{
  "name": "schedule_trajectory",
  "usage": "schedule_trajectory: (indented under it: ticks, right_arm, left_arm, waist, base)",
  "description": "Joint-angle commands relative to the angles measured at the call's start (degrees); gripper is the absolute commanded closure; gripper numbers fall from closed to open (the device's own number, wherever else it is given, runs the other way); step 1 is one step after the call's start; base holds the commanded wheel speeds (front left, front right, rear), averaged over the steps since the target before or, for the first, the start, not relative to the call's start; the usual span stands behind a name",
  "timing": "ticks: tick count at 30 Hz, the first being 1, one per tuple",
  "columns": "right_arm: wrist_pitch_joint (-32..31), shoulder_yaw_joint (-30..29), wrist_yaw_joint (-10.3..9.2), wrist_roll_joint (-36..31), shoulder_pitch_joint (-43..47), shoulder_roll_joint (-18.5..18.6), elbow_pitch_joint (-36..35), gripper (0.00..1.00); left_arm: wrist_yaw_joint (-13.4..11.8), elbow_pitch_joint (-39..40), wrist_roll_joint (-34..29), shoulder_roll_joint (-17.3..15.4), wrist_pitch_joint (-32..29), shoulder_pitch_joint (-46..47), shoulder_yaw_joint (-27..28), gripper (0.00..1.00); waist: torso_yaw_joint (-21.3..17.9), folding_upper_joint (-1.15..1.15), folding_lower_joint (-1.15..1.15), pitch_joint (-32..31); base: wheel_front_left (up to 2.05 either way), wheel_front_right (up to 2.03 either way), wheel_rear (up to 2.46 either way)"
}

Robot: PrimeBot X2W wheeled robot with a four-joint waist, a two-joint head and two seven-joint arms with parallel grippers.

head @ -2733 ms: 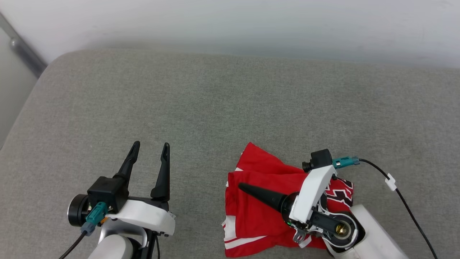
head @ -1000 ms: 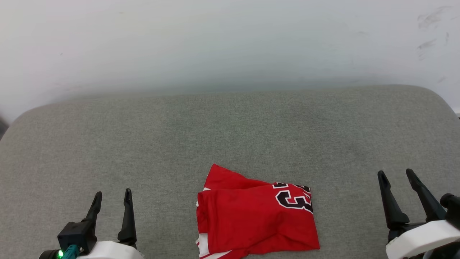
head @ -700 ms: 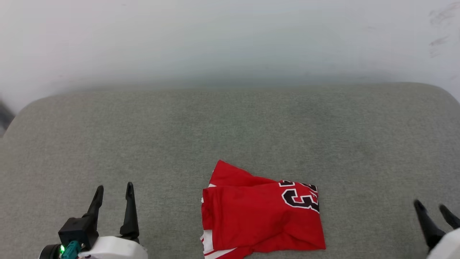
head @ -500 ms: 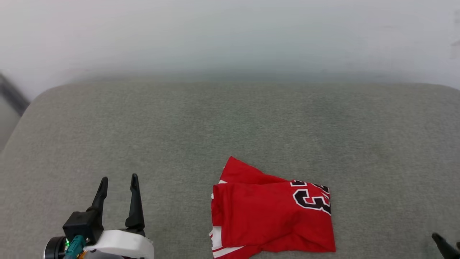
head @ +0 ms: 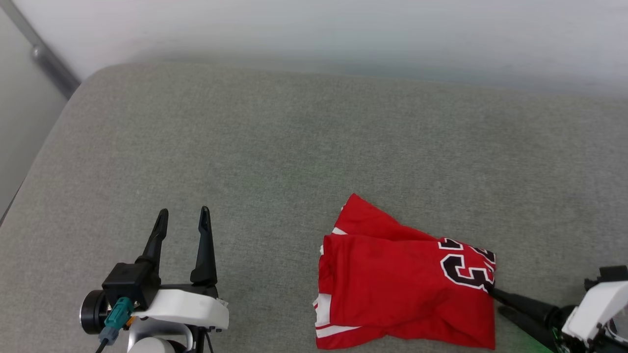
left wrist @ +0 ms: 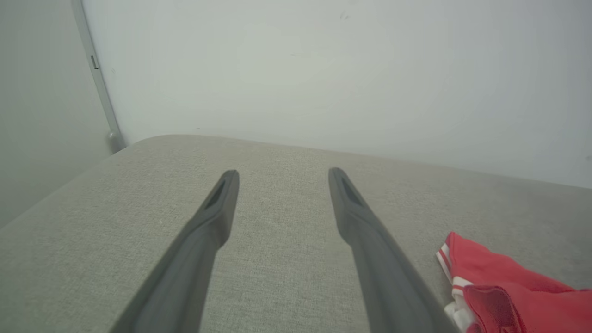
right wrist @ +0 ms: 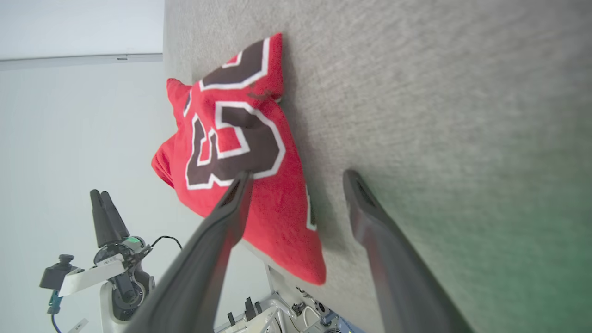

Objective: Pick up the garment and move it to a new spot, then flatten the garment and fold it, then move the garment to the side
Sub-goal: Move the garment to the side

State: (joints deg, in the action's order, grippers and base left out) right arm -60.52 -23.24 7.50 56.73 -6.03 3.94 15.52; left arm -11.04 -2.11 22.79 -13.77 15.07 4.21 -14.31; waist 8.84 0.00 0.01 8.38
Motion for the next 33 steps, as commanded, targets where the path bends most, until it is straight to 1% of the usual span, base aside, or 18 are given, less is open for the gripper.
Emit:
schedule_trajectory:
  ticks: [1, 6, 7, 8, 9, 12, 14, 17, 20, 24, 27, 30, 33]
  right_arm:
    - [-0.16, -0.17, -0.02, 1.07, -1.21, -0.27, 0.93, 0.00]
    - [-1.06, 1.54, -0.02, 5.76, -4.80, -1.12, 5.94, 0.00]
    - [-0.71, 2.23, -0.02, 5.88, -5.10, -1.16, 6.70, 0.20]
    - [-0.36, 2.90, -0.02, 6.18, -5.35, -1.23, 7.17, 0.65]
    - [-0.21, 3.58, -0.02, 6.52, -5.42, -1.30, 7.59, 1.00]
    - [0.75, 5.45, -0.03, 6.00, -5.17, -1.31, 7.36, 1.00]
    - [1.90, 6.79, -0.02, 5.41, -5.10, -0.74, 5.79, 1.00]
    - [4.81, 9.88, -0.02, 2.65, -4.99, 1.73, 2.50, 1.00]
    - [8.91, 15.13, -0.02, -2.35, -4.39, 5.23, -0.96, 1.00]
    - [14.24, 22.12, -0.02, -8.83, -4.98, 10.81, -3.41, 1.00]
    - [17.60, 25.99, -0.02, -13.26, -6.29, 14.87, -2.77, 1.00]
    - [20.61, 28.29, -0.02, -16.73, -8.07, 17.80, -0.45, 1.00]
    - [23.13, 30.15, -0.02, -18.81, -10.63, 19.20, 2.15, 1.00]
  left_arm:
    - [0.16, -0.08, -0.40, 0.19, 0.12, 0.66, 0.21, 0.00]
    - [1.24, -0.38, -1.61, 0.96, 0.12, 1.34, 0.61, 0.00]
    - [1.35, -0.50, -1.84, 1.03, 0.12, 1.45, 0.72, 0.00]
    - [1.50, -0.61, -2.03, 1.11, 0.12, 1.57, 0.78, 0.00]
    - [1.63, -0.71, -2.15, 1.19, 0.12, 1.64, 0.91, 0.00]
    - [1.89, -1.13, -2.60, 1.33, 0.12, 1.37, 1.27, 0.00]
    - [2.16, -1.46, -2.98, 1.36, 0.12, 1.05, 1.42, 0.00]
    - [2.61, -1.79, -3.17, 1.43, 0.12, 0.92, 1.67, 0.00]
    - [3.15, -2.05, -3.46, 1.43, 0.11, 0.89, 1.95, 0.00]
    - [3.92, -2.44, -3.33, 1.52, 0.11, 0.87, 2.22, 0.00]
    - [4.44, -2.69, -3.79, 1.71, 0.12, 1.47, 2.19, 0.00]
    - [5.00, -2.62, -4.53, 1.68, 0.12, 2.55, 1.84, 0.00]
    - [5.34, -2.39, -5.18, 1.35, 0.11, 3.42, 1.71, 0.00]
  waist:
    - [0.83, 0.00, -0.01, 1.01]
    - [1.54, 0.00, -0.01, 2.23]
    - [1.60, 0.00, -0.01, 2.35]
    - [1.66, 0.00, -0.01, 2.39]
    - [1.67, 0.00, -0.01, 2.39]
    - [1.37, 0.00, -0.01, 1.92]
    - [0.87, 0.00, -0.01, 1.32]
    - [-0.30, 0.00, -0.01, 0.33]
    - [-2.18, 0.00, -0.01, -0.67]
    - [-6.22, 0.00, -0.01, -1.67]
    - [-9.81, 0.00, -0.01, -1.55]
    - [-13.79, 0.00, -0.01, -0.58]
    - [-18.34, 0.00, -0.01, 1.41]
  base:
    - [0.00, 0.00, 0.00]
    - [0.00, 0.00, 0.00]
    - [0.00, 0.00, 0.00]
    - [0.00, 0.00, 0.00]
    - [0.00, 0.00, 0.00]
    - [0.00, 0.00, 0.00]
    - [0.00, 0.00, 0.00]
    - [0.00, 0.00, 0.00]
    - [0.00, 0.00, 0.00]
    - [0.00, 0.00, 0.00]
    - [0.00, 0.00, 0.00]
    - [0.00, 0.00, 0.00]
    - [0.00, 0.00, 0.00]
